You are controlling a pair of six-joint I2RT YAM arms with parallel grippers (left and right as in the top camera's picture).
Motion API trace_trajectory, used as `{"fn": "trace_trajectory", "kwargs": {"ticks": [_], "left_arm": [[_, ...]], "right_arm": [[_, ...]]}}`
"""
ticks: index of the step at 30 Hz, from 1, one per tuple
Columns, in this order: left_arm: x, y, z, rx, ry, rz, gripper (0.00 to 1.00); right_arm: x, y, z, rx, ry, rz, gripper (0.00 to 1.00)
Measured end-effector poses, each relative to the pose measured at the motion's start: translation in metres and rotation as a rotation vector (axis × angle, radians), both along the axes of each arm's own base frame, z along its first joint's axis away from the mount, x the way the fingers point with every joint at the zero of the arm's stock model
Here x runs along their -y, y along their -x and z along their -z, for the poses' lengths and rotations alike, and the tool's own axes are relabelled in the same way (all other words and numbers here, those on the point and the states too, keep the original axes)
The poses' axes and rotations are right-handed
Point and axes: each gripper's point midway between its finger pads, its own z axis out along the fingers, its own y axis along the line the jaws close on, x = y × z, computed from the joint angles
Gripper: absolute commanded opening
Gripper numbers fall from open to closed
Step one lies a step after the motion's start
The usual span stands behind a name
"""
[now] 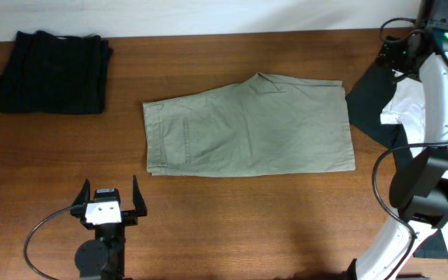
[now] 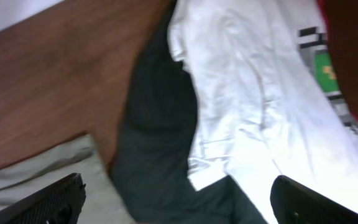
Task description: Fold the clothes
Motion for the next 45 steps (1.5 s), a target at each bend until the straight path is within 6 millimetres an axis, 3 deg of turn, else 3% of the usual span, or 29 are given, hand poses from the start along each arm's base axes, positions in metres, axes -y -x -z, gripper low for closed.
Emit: {"fn": "trace_trajectory", "kwargs": {"ticks": [5,8,9,10,12,14,15,16,17,18,19,21,22,24,27,31,33,36,43,44,45], "left_arm": [[0.0,-0.001,-0.005,0.023,-0.005,0.001,0.99],[0.015,0.005,-0.076,0.317,-0.025,0.087,0.99],[0.022,0.018,-0.117,0.476,-0.041,0.124,0.99],[0.025,0.022,-0.129,0.499,-0.046,0.14,0.99],[0.026,0.014,-0.135,0.42,-0.035,0.146,0.99],[0.021,-0.012,-0.15,0.18,-0.004,0.126,0.99],[0.021,-0.037,-0.165,-0.014,0.019,0.13,0.99],[0.022,-0.052,-0.175,-0.059,0.025,0.14,0.99],[0.028,-0.065,-0.168,-0.203,0.05,0.176,0.99],[0.037,-0.095,-0.159,-0.33,0.08,0.231,0.99],[0.049,-0.12,-0.103,-0.518,0.138,0.3,0.99],[0.053,-0.134,-0.076,-0.617,0.234,0.299,0.99],[0.053,-0.151,-0.049,-0.699,0.307,0.284,0.99],[0.049,-0.156,0.014,-0.879,0.423,0.25,0.99],[0.042,-0.15,0.058,-1.014,0.531,0.213,0.99],[0.049,-0.141,0.107,-1.162,0.61,0.209,0.99],[0.052,-0.137,0.126,-1.215,0.637,0.209,0.99],[0.055,-0.136,0.138,-1.243,0.655,0.216,0.99],[0.076,-0.155,0.137,-1.205,0.745,0.363,0.97],[0.079,-0.156,0.136,-1.204,0.755,0.384,0.71],[0.082,-0.157,0.137,-1.202,0.756,0.4,0.53]], "right_arm": [[0.006,0.002,0.0,-0.004,0.013,0.016,0.99],[0.007,0.003,0.0,-0.007,0.015,0.017,0.99],[0.007,0.003,-0.001,-0.006,0.018,0.019,0.99],[0.007,0.003,-0.001,-0.005,0.018,0.019,0.99],[0.007,0.003,0.0,-0.007,0.017,0.019,0.99],[0.007,0.003,0.0,-0.007,0.018,0.02,0.99],[0.008,0.004,-0.001,-0.01,0.02,0.022,0.99],[0.008,0.002,-0.002,0.0,0.023,0.021,0.99],[0.008,0.003,-0.001,-0.006,0.022,0.022,0.99],[0.008,0.003,-0.001,-0.007,0.021,0.021,0.99],[0.008,0.002,-0.002,-0.002,0.023,0.021,0.99],[0.008,0.002,-0.002,-0.002,0.023,0.021,0.99],[0.008,0.002,-0.002,-0.003,0.022,0.02,0.99],[0.008,0.002,-0.002,-0.002,0.023,0.021,0.99],[0.008,0.002,-0.002,-0.003,0.023,0.021,0.99],[0.008,0.002,-0.002,-0.003,0.022,0.02,0.99],[0.008,0.002,-0.002,-0.003,0.022,0.02,0.99],[0.008,0.002,-0.002,-0.003,0.022,0.021,0.99],[0.008,0.002,-0.002,-0.003,0.022,0.021,0.99],[0.008,0.002,-0.002,-0.003,0.022,0.02,0.99],[0.008,0.002,-0.002,-0.003,0.023,0.021,0.99]]}}
